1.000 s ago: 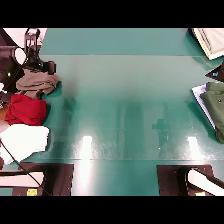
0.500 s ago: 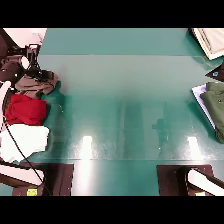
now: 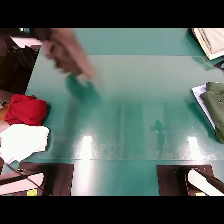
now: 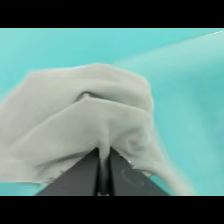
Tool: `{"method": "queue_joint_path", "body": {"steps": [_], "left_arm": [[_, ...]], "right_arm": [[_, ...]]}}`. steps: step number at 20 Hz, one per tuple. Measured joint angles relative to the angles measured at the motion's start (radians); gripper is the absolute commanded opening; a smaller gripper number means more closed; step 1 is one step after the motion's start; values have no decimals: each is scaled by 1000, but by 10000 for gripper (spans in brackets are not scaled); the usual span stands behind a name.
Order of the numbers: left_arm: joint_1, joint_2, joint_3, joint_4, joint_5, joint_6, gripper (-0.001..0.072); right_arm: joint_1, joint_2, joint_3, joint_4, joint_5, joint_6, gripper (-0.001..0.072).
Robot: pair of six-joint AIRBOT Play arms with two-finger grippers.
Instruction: Fold the shirts.
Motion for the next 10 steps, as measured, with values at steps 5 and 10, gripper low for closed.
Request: {"method": "queue_joint_path", "body": {"steps": [5,10], "left_arm": [[-198,74,29,-235,-195,157,25],[-290,20,-74,-267,-248,179,467]], "right_arm": [[0,81,0,0,-146,0,20],[0,113,0,-1,-201,0,20]]}}
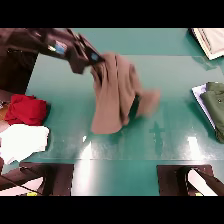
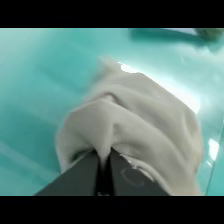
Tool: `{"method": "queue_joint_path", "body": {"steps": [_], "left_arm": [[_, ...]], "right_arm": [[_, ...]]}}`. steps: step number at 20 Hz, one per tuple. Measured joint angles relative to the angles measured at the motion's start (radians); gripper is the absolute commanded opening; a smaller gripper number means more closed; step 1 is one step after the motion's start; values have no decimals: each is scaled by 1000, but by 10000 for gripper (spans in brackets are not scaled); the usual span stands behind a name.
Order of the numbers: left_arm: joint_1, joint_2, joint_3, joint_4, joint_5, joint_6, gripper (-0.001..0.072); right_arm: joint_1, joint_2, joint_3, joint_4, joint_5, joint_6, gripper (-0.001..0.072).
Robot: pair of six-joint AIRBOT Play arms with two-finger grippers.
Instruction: Fold the shirts.
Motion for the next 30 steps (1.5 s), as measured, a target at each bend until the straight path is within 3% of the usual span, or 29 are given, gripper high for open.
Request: {"method": "queue_joint_path", "body": {"steps": [1,2,7,12,21,28,29,30], "left_arm": [[-6,-18,-21,16,16,-22,699],[-10,-39,-40,52,21,-52,671],[2,-91,-77,282,-39,-233,670],[54,-69,-220,336,-164,-336,670],[68,31,-803,251,8,-352,670],[69,41,-970,111,153,-301,664],[69,41,-976,98,162,-298,452],[68,40,-982,102,176,-293,132]], "right_arm": [[0,2,0,-1,-2,0,21],[0,4,0,-1,-3,0,21],[0,7,0,-5,-4,0,21],[0,7,0,-7,1,0,20],[0,-8,0,-7,17,0,21],[0,-57,0,-5,101,0,20],[0,-61,0,-5,111,0,21],[0,-64,0,-4,117,0,20]]}}
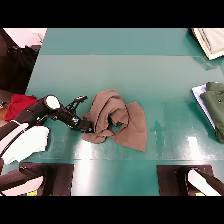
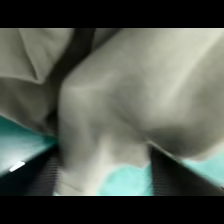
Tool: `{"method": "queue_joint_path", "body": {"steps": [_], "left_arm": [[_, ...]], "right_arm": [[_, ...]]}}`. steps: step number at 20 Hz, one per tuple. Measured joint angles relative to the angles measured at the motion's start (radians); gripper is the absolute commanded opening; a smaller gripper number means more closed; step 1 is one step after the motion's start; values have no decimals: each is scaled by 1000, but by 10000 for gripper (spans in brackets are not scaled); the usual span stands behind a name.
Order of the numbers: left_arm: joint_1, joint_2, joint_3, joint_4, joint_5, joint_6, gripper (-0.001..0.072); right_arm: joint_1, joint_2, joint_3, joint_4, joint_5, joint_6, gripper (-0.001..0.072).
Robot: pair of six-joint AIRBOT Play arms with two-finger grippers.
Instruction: Fold the shirts.
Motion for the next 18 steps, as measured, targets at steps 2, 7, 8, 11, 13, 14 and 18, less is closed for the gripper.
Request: {"method": "queue_joint_path", "body": {"steps": [2,7,8,11,13,14,18], "left_arm": [[0,0,-4,-6,7,3,25],[2,37,130,19,-89,-12,25],[2,57,183,43,-108,-21,25],[4,133,374,136,-164,-39,26],[4,177,487,191,-185,-45,25],[4,194,533,209,-192,-46,26],[4,232,638,249,-220,-50,26]], "right_arm": [[0,-4,0,1,10,0,21],[15,-7,-2,3,66,-1,21],[27,-7,-7,2,75,-7,21],[98,-7,-67,0,90,-25,22],[164,-8,-148,0,79,-30,287],[197,-9,-196,-1,63,-33,510],[333,-74,-380,-1,9,-41,535]]}}
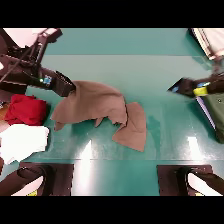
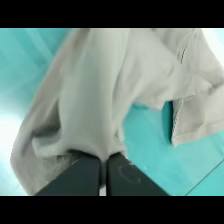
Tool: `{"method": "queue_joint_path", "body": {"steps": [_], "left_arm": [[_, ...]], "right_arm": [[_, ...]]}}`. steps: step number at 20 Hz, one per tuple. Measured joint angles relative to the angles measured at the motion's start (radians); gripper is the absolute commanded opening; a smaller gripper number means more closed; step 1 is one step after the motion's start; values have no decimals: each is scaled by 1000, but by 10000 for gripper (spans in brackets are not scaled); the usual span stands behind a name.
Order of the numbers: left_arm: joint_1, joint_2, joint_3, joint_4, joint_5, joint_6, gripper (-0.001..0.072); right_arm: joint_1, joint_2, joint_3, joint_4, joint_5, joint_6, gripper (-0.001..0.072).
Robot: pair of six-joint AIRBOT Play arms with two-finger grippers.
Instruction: Fold the shirts.
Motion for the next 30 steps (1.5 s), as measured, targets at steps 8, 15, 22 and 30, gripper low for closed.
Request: {"method": "queue_joint_path", "body": {"steps": [8,15,22,30], "left_arm": [[0,14,37,20,-42,-3,26],[0,14,39,22,-55,-11,26],[0,16,199,80,-59,-52,26],[0,20,601,80,-60,-97,26]], "right_arm": [[206,-274,-130,8,-114,-56,514],[286,-356,-139,18,-224,-63,21],[166,-152,104,19,-255,-69,18],[-183,150,586,25,-274,-72,18]]}}
